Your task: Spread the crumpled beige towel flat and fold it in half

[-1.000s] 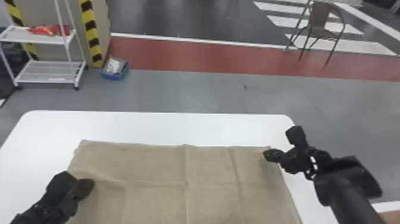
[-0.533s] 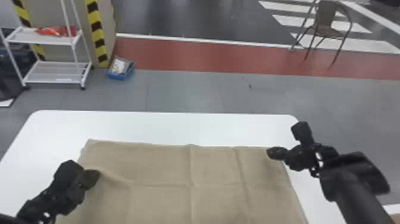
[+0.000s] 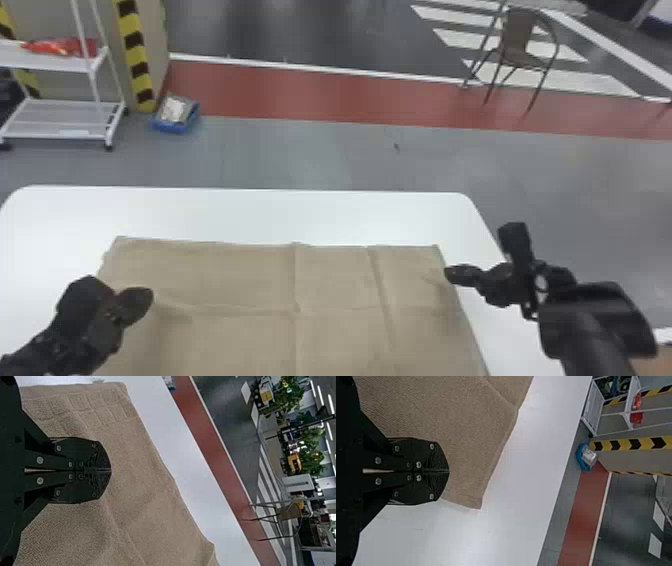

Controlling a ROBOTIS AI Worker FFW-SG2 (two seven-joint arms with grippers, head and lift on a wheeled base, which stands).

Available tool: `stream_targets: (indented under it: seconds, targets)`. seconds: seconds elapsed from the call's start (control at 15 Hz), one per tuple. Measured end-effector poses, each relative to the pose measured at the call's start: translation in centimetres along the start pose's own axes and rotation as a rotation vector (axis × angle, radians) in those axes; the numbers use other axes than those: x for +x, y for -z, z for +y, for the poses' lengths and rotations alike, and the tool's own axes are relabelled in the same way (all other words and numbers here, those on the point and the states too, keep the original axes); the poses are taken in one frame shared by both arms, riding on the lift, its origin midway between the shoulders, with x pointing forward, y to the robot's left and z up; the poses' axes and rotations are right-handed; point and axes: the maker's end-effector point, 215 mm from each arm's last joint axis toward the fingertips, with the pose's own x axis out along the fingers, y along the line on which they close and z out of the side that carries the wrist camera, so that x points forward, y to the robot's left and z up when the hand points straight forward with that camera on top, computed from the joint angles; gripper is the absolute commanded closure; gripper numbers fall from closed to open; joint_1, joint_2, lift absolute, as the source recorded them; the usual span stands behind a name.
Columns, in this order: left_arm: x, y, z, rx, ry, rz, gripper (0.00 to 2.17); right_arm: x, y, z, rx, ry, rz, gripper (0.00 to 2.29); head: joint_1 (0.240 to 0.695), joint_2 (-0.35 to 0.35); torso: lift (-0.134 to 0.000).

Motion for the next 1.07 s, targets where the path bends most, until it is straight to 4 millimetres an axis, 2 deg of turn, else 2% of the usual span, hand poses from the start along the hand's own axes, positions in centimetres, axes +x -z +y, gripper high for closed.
stream_targets:
  seconds: [0.27, 0.47, 0.73, 1.07]
  targets:
    - [0.4, 0.9, 0.6, 0.003, -0.01, 0.025, 1.67, -1.2, 4.2, 1.2, 0.029, -0.009, 0.038, 1.48, 0.695, -0.264, 0.0]
    - [0.7, 1.9, 0.9, 0.016, -0.018, 0.048, 1.67, -1.7, 5.5, 1.5, 0.042, -0.011, 0.05, 1.48, 0.695, -0.264, 0.0]
    - [1.3, 3.1, 1.3, 0.024, -0.026, 0.069, 1.67, -0.6, 5.1, 1.7, 0.038, -0.015, 0.065, 1.48, 0.695, -0.249, 0.0]
    - [1.4, 3.6, 2.2, 0.031, -0.04, 0.078, 1.67, 2.1, 3.0, 2.5, 0.011, -0.02, 0.072, 1.48, 0.695, -0.21, 0.0]
